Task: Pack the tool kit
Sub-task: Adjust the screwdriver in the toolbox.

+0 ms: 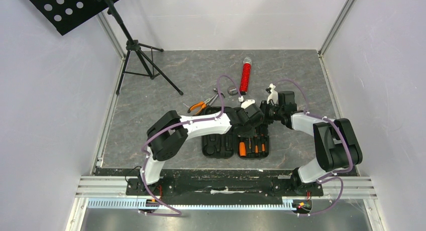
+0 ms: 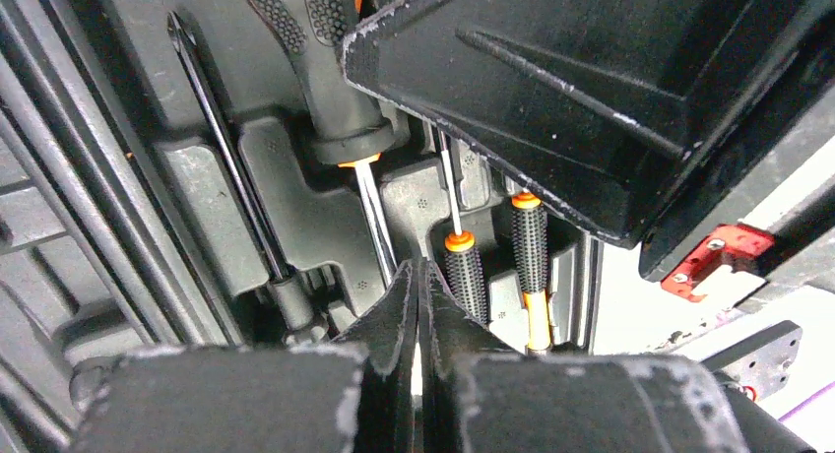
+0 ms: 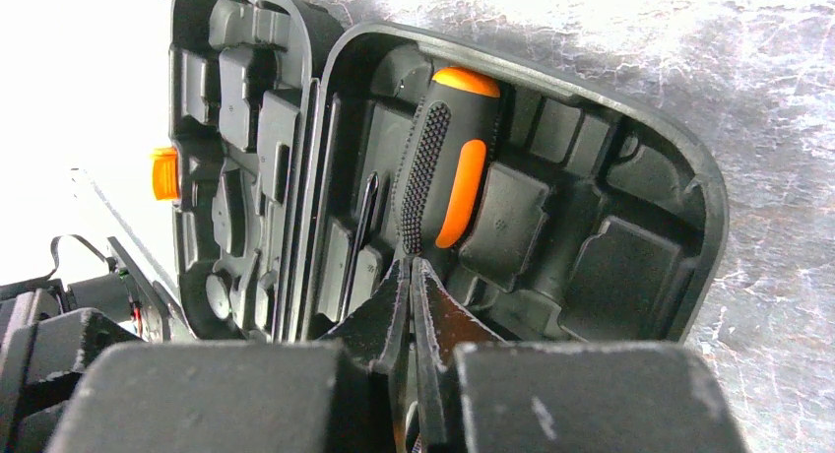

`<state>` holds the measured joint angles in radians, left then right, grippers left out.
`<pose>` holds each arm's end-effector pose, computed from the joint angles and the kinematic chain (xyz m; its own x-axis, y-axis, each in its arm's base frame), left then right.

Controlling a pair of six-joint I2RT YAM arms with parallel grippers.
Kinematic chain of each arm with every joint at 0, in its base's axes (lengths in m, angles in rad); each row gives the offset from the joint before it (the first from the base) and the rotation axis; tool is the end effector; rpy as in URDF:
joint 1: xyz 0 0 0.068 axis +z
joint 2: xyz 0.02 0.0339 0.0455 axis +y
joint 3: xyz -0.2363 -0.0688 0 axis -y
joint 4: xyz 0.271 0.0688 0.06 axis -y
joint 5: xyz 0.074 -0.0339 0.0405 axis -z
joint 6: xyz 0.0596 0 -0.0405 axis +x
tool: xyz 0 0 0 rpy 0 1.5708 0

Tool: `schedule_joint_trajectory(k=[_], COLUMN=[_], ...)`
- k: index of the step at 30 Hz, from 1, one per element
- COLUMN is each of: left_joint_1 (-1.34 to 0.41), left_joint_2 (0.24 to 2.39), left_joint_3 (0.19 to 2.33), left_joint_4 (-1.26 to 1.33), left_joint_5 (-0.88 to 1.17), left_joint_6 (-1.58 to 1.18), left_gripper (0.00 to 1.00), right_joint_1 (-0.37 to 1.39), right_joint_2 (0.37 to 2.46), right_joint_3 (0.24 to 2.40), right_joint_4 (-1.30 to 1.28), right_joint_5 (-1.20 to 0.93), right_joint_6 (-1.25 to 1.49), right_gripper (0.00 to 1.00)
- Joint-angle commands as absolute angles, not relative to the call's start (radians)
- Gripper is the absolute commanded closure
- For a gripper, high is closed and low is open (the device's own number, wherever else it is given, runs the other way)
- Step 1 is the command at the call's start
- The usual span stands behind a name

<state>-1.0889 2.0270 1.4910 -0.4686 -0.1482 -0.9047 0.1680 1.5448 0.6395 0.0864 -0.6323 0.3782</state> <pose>0.2206 -0.4027 0.1266 -0.9019 0.0465 -0.4294 0.2113 0.9146 -0.3448 0.3015 0.0869 0.0844 -0.8660 0.1552 -0.4754 -0.2293 0.7215 0.6534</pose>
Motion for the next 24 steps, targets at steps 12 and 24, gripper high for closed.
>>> schedule_joint_trajectory(k=[12,24], left_joint_1=[-1.018,-0.965], left_joint_2=[1.942,2.009], left_joint_3=[1.187,0.97], left_joint_4=[-0.274,-0.004], left_joint_5=[-0.023,0.134], left_joint_6=[-1.105,-1.36], left_gripper=[0.98,0.98], right_joint_1=[0.173,0.178], right_joint_2=[1.559,1.579], right_joint_3=[0.577,0.569], right_joint_4=[0.087,0.019], right_joint_5=[-0.602,-0.466], right_joint_6=[0.389,0.347], right_gripper=[1.0,1.0])
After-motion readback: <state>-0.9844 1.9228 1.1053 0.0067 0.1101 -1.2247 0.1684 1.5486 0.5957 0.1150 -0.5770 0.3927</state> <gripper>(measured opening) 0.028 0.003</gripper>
